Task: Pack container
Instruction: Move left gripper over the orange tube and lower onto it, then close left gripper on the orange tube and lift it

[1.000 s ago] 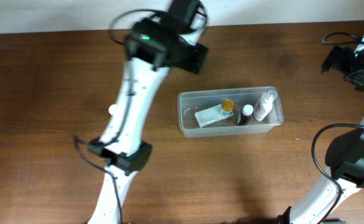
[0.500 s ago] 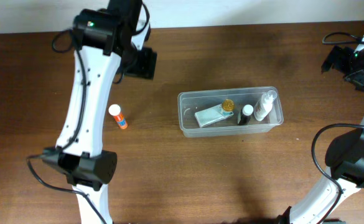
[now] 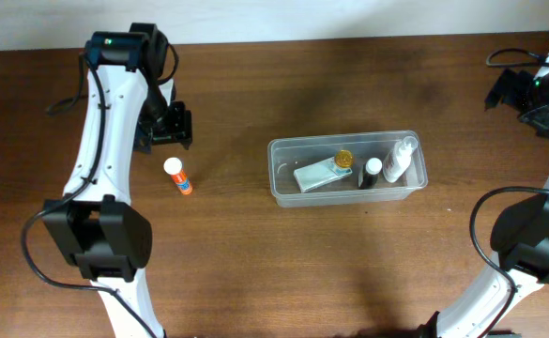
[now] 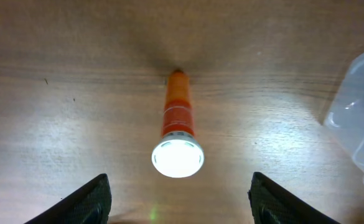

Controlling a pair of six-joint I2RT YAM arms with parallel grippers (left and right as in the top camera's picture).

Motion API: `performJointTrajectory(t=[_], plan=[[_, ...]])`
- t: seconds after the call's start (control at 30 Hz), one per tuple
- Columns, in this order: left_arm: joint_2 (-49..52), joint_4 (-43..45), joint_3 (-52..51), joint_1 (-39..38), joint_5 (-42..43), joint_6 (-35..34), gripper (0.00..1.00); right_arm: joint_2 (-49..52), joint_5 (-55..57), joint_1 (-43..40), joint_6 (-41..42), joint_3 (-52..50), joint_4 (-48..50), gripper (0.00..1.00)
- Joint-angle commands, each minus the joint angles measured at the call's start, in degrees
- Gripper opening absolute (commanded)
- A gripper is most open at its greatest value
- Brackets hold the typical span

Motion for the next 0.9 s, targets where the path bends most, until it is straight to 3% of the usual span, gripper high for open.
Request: performJointTrajectory(t=[0.0,0.87], plan=[[-1.3,0.4,-2.2,0.0,1.1,-0.7,0.72,0.2,0.1,-0.1,0.7,0.0,0.0,0.98],[-1.3,7.1,-15.1,0.0,2.9,-0.7,0.72,0.2,0.1,-0.1,0.7,0.0,0.0,0.98]])
